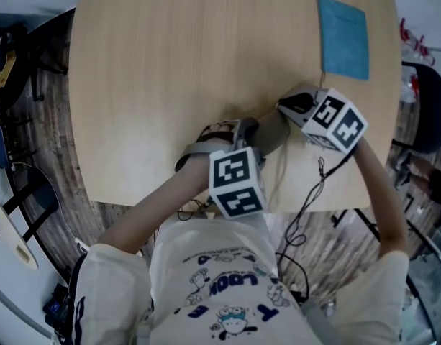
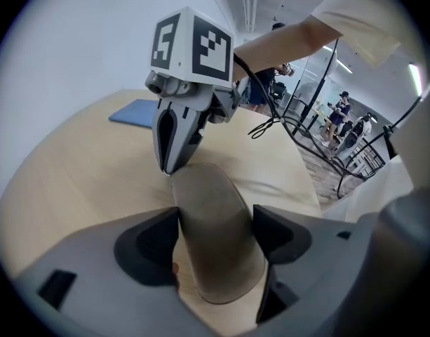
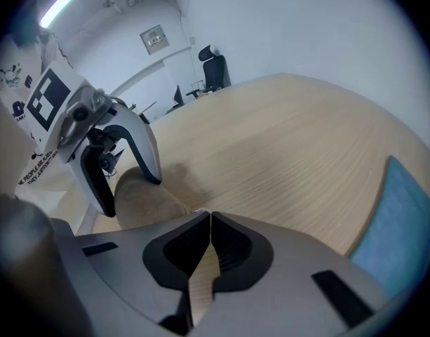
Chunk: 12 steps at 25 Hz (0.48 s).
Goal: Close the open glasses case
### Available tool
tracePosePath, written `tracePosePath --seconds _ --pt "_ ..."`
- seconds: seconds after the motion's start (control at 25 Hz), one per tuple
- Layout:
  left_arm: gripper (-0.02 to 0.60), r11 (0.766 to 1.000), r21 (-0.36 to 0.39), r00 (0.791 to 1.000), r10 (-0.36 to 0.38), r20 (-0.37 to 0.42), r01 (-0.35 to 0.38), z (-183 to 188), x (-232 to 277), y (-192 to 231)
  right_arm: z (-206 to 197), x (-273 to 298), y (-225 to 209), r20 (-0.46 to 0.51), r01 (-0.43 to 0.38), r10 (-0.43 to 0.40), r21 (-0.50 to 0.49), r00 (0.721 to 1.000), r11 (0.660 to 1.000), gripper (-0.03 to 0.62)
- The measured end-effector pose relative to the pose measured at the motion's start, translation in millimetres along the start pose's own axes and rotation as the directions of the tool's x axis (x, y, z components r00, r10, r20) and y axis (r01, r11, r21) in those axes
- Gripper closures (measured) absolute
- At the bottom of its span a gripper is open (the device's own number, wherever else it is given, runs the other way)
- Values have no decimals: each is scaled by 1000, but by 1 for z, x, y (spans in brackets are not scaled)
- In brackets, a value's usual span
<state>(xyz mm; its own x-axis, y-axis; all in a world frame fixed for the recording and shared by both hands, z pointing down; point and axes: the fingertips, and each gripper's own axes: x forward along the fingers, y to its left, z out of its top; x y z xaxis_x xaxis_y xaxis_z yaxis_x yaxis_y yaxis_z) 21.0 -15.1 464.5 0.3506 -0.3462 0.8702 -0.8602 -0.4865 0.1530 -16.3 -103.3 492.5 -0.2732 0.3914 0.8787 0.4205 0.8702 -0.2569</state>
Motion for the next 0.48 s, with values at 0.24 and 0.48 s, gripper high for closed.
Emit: tracePosePath --seconds 0.24,0.48 --pt "252 999 -41 998 -17 68 20 -4 -2 -4 -8 -20 1 129 113 -136 171 982 979 486" --pt "252 988 -151 984 68 164 -43 0 -18 11 2 -74 10 362 164 -390 519 847 839 477"
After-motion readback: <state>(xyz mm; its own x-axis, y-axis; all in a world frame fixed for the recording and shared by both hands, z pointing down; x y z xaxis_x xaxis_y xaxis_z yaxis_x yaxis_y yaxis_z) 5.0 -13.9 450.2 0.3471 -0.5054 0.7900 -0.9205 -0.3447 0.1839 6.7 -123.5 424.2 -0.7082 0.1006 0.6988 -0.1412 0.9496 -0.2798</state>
